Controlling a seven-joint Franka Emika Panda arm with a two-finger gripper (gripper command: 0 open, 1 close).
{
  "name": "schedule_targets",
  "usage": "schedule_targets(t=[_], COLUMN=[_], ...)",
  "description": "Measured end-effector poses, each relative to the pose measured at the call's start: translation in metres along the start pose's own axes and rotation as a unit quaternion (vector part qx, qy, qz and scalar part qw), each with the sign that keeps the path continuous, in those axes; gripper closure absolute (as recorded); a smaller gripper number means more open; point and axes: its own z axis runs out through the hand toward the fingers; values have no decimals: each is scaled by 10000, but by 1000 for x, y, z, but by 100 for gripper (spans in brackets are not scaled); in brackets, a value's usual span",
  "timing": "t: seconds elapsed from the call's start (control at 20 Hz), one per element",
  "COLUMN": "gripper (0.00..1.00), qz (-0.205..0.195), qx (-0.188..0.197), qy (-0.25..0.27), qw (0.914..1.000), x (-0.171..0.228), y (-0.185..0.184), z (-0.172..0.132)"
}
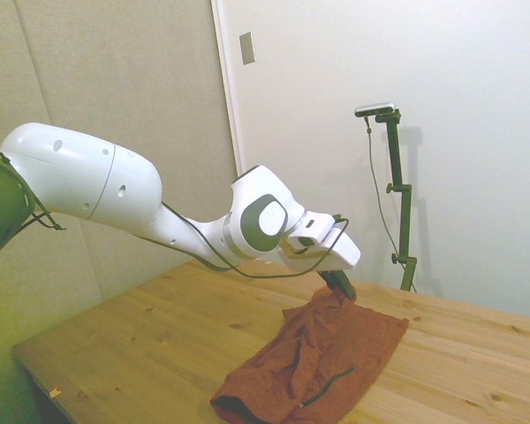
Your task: Fold the shorts
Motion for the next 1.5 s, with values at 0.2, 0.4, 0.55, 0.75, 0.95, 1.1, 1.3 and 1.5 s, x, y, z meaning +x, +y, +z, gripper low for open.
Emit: schedule_targets(t=[0.2,0.4,0.55,0.75,0.95,1.1,1.3,1.5], gripper=[0,0,0,0,0,0,0,0], qz=[387,574,569,696,748,510,111,-232], qx=[-14,41,30,106,119,226,406,591], qy=[-111,-243,-279,-324,-786,-1477,-1924,-2151], qw=[9992,9980,9980,9970,9940,9875,9804,9745], x=[31,56,60,67,61,24,-30,-91], y=[16,29,31,33,48,56,62,76], z=[21,41,47,43,27,-6,-64,-119])
